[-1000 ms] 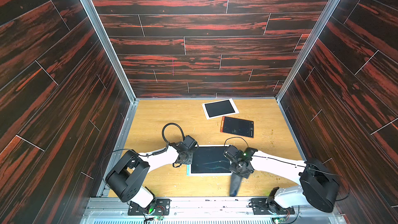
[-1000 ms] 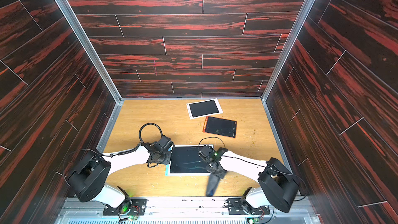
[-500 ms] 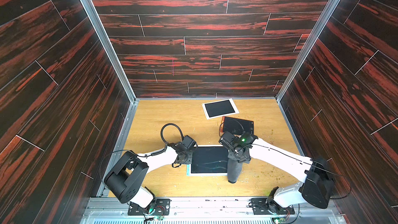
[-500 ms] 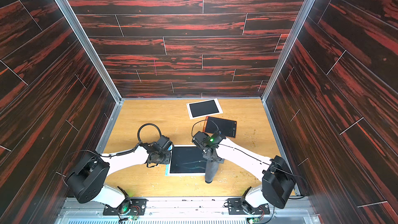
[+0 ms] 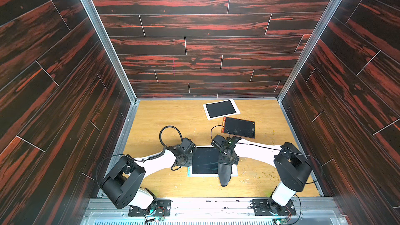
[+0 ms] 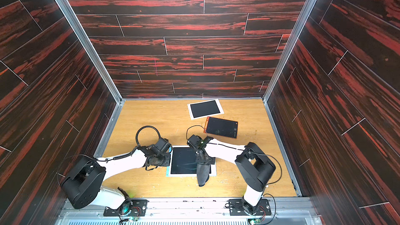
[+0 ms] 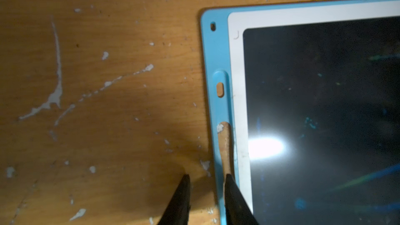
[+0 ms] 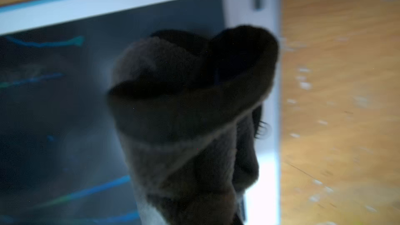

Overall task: Wipe the drawing tablet
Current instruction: Wipe the dirt from the drawing tablet.

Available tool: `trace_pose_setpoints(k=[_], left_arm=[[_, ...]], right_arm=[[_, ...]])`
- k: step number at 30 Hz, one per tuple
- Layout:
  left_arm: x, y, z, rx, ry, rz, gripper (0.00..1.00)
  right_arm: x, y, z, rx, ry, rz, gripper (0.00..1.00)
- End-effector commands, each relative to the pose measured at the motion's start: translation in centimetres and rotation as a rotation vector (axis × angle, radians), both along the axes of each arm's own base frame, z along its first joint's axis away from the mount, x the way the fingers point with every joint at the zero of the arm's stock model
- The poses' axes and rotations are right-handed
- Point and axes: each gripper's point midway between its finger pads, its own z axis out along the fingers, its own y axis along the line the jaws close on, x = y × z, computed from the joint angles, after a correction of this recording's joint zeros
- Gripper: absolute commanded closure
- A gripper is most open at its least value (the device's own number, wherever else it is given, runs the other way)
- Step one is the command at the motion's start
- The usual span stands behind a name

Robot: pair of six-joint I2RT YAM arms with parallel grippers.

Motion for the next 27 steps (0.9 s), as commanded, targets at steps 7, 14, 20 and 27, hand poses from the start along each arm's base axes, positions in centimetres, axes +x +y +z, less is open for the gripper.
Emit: trace_pose_setpoints(k=[7, 14, 20, 27], left_arm=[[-1.9, 0.7, -1.6, 0.013, 0.079, -0.001, 0.71], [-2.1, 0.9, -1.6, 0.018, 0.082, 0.005, 0.71], [-2.1, 0.9, -1.7, 0.020, 0.083, 0.004, 0.71], [-1.9, 0.7, -1.6, 0.012, 0.078, 0.003, 0.71]], right_arm=[[1.6, 13.8, -2.7, 0.510, 0.146, 0.135, 1.00], [3.1, 16.8, -2.4, 0.578, 0.180, 0.146, 1.00], [3.2, 3.0, -4.5, 0.201, 0.137, -0.041, 1.00], [-0.5, -11.1, -1.8, -0.198, 0.074, -0.190, 1.00]])
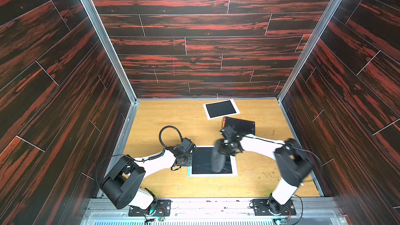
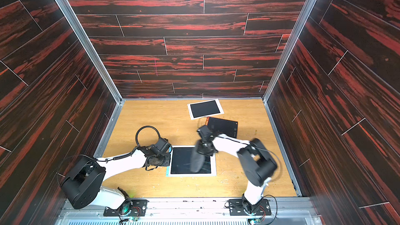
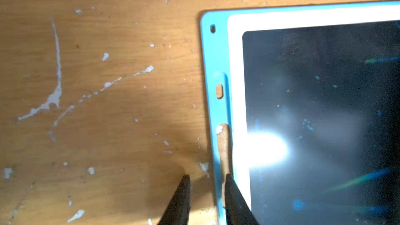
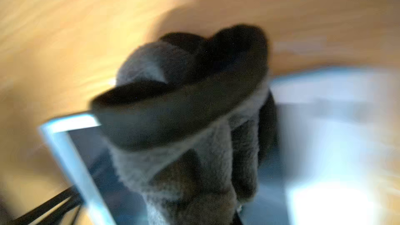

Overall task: Wipe the drawing tablet
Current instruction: Wipe the dirt from the drawing tablet, then place the cleaning item at the center of the board.

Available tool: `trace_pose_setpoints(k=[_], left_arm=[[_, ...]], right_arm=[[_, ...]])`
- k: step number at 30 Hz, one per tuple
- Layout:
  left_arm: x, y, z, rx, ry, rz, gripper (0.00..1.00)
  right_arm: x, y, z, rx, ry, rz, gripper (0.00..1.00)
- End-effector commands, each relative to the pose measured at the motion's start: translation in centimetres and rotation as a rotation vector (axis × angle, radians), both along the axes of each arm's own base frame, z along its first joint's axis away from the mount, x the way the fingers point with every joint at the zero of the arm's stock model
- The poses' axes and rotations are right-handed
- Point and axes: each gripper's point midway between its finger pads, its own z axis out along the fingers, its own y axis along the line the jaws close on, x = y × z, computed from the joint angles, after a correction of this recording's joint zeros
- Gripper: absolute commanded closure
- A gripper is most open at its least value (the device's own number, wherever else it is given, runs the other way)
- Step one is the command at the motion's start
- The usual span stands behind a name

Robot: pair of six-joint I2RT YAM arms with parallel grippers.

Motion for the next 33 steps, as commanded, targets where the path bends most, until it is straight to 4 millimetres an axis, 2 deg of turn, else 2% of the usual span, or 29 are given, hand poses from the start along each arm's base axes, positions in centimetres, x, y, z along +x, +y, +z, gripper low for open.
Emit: trace_pose_setpoints(k=[1, 4, 6, 9, 10, 13, 15, 17, 19, 22, 26, 29, 30, 31, 33], left_arm=[[-1.9, 0.7, -1.6, 0.017, 0.083, -0.004, 0.71], [-1.9, 0.6, -1.4, 0.016, 0.086, -0.004, 0.71], [-1.8, 0.6, -1.0, 0.015, 0.083, -0.003, 0.71], [-1.5, 0.6, 0.4, 0.011, 0.062, -0.003, 0.70], [-1.3, 0.6, 1.1, 0.016, 0.052, -0.008, 0.70], [-0.5, 0.9, 3.0, 0.046, 0.024, -0.015, 0.69], [0.2, 0.9, 4.0, 0.056, 0.003, -0.021, 0.69], [0.4, 1.4, 4.6, 0.067, 0.018, -0.025, 0.69], [1.0, 1.3, 5.3, 0.042, 0.008, -0.024, 0.68], [2.0, 0.6, 6.5, -0.025, -0.006, -0.043, 0.64], [3.2, 0.3, 7.6, -0.075, -0.025, -0.044, 0.57], [4.3, -0.3, 7.6, -0.116, -0.034, -0.044, 0.57], [4.4, -0.4, 7.5, -0.121, -0.027, -0.049, 0.57], [4.5, -0.7, 7.3, -0.128, -0.016, -0.056, 0.57], [4.5, -1.0, 6.9, -0.138, -0.001, -0.068, 0.57]], right_arm=[[-6.1, -10.2, -1.8, -0.437, 0.152, -0.046, 1.00], [-7.3, -9.9, -1.9, -0.391, 0.185, -0.059, 1.00], [-7.0, -9.5, -1.0, -0.364, 0.166, -0.066, 1.00], [-4.7, -9.6, 2.9, -0.349, 0.049, -0.093, 1.00], [-3.5, -9.9, 4.8, -0.342, 0.009, -0.110, 1.00], [-0.1, -12.8, 10.2, -0.328, -0.080, -0.213, 1.00], [1.7, -16.3, 13.0, -0.345, -0.112, -0.334, 1.00], [3.0, -20.2, 14.7, -0.360, -0.110, -0.470, 1.00], [4.0, -23.5, 15.1, -0.373, -0.104, -0.577, 1.00], [5.2, -27.1, 13.9, -0.366, -0.050, -0.693, 1.00], [6.3, -30.4, 12.3, -0.371, 0.002, -0.810, 1.00], [8.3, -31.3, 11.2, -0.345, -0.003, -0.814, 0.99], [9.6, -31.2, 10.8, -0.311, -0.020, -0.785, 0.88], [10.9, -30.8, 10.5, -0.282, -0.042, -0.745, 0.64], [11.5, -31.1, 10.5, -0.292, -0.053, -0.738, 0.12]])
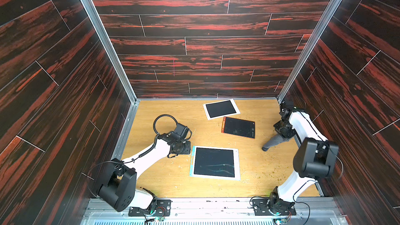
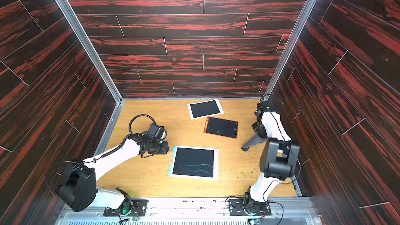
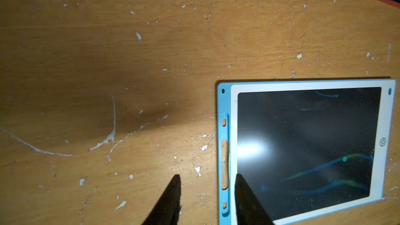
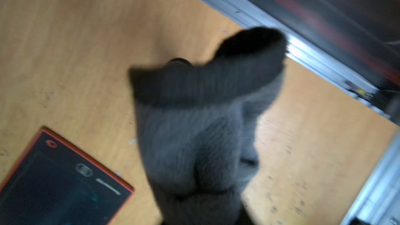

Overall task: Wipe the drawing tablet
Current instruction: Place the cleaning item at the center of the board, then press the button on the drawing tablet.

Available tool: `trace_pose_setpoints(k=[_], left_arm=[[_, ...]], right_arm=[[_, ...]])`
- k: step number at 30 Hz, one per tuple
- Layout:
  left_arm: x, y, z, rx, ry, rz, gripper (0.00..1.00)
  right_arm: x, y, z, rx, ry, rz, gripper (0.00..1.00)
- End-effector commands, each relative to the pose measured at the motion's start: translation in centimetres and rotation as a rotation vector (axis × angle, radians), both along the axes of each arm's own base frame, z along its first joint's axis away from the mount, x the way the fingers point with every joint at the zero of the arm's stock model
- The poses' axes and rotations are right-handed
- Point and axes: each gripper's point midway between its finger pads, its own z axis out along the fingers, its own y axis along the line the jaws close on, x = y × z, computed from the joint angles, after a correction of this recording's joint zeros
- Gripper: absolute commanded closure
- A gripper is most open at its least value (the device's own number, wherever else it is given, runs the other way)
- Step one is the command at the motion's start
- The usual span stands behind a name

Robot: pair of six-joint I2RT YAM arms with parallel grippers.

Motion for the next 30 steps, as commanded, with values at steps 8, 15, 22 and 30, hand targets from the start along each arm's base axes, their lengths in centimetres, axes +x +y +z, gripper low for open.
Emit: trace_pose_setpoints(k=[8, 15, 22, 30], left_arm=[[-0.1, -1.0, -1.3, -0.047, 0.040, -0.026, 0.49], [0.3, -1.4, -2.2, -0.046, 0.076, -0.031, 0.46], [-0.3, -1.5, -3.3, -0.054, 0.119, -0.019, 0.48], [-0.7, -1.5, -4.7, -0.048, 0.172, -0.007, 0.50]], right_arm=[[2.4, 4.2, 5.2, 0.057, -0.242, 0.289, 0.01], [-1.4, 9.9, 8.7, 0.050, -0.346, 0.470, 0.01], [-4.8, 19.1, 3.7, 0.390, -0.256, 0.796, 0.46], [-10.6, 25.2, -3.7, 0.444, -0.065, 0.927, 1.00]])
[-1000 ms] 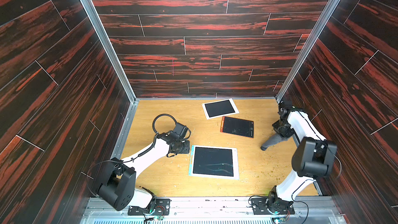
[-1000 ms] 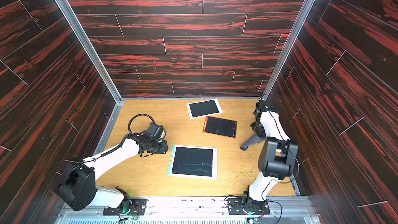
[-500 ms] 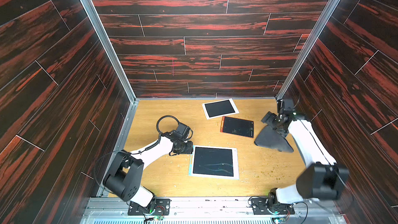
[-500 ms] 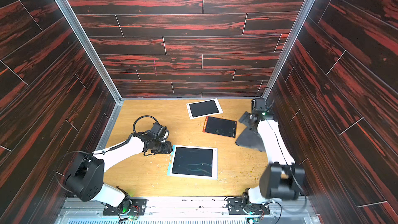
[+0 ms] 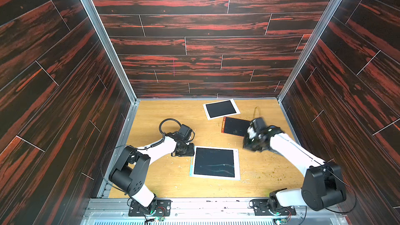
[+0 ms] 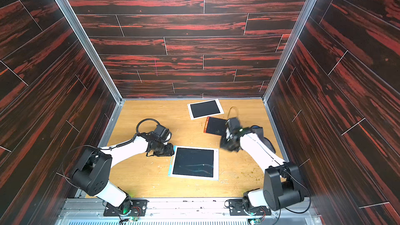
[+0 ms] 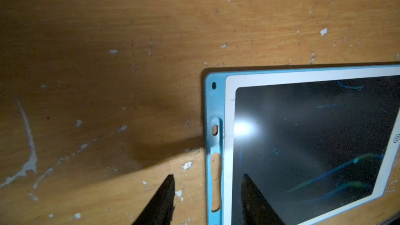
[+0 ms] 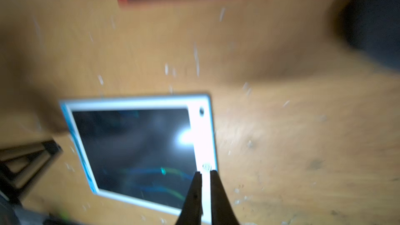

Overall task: Wipe the drawing tablet
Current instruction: Press the button on the drawing tablet.

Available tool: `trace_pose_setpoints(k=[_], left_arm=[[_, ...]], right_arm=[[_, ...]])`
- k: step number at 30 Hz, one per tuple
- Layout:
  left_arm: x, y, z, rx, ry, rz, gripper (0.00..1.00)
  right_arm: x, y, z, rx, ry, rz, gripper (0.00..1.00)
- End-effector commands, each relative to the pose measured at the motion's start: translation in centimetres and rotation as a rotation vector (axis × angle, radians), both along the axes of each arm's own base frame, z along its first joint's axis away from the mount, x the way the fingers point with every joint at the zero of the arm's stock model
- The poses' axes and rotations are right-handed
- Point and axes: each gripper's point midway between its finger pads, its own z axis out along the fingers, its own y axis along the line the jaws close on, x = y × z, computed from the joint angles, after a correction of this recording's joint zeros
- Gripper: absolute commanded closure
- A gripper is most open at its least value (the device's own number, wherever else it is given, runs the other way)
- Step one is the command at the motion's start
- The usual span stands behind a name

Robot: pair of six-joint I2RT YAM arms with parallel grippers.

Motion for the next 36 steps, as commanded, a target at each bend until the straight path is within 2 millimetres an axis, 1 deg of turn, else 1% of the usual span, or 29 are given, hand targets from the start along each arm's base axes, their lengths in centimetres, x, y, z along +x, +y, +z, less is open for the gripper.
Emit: trace_pose_setpoints(k=[1, 6, 11, 17, 27, 30, 32, 36], left_arm=[[-0.4, 0.1, -0.4, -0.001, 0.030, 0.011, 0.50], [-0.8, 0.4, -0.5, 0.013, 0.044, 0.012, 0.51], [-1.3, 0.7, -0.7, 0.025, 0.054, 0.011, 0.51], [-1.5, 0.8, -0.7, 0.027, 0.054, 0.013, 0.51], [-1.3, 0.6, -0.7, 0.026, 0.052, 0.008, 0.52], [-1.2, 0.5, -0.7, 0.026, 0.052, 0.007, 0.52], [-1.3, 0.6, -0.7, 0.026, 0.052, 0.007, 0.52], [-1.4, 0.6, -0.8, 0.024, 0.050, 0.009, 0.52]], right_arm=[[-0.7, 1.8, -0.8, 0.045, 0.002, 0.022, 1.00], [-1.8, 3.4, -2.8, -0.007, 0.016, 0.082, 1.00], [-2.5, 3.7, -4.6, -0.066, 0.052, 0.107, 1.00], [-3.8, 2.5, -6.4, -0.158, 0.104, 0.097, 1.00], [-4.5, 1.9, -7.2, -0.211, 0.128, 0.107, 1.00], [-4.7, 1.6, -7.8, -0.237, 0.148, 0.111, 1.00], [-5.0, 1.0, -8.3, -0.277, 0.171, 0.113, 1.00], [-6.0, 0.7, -9.2, -0.317, 0.210, 0.131, 1.00]])
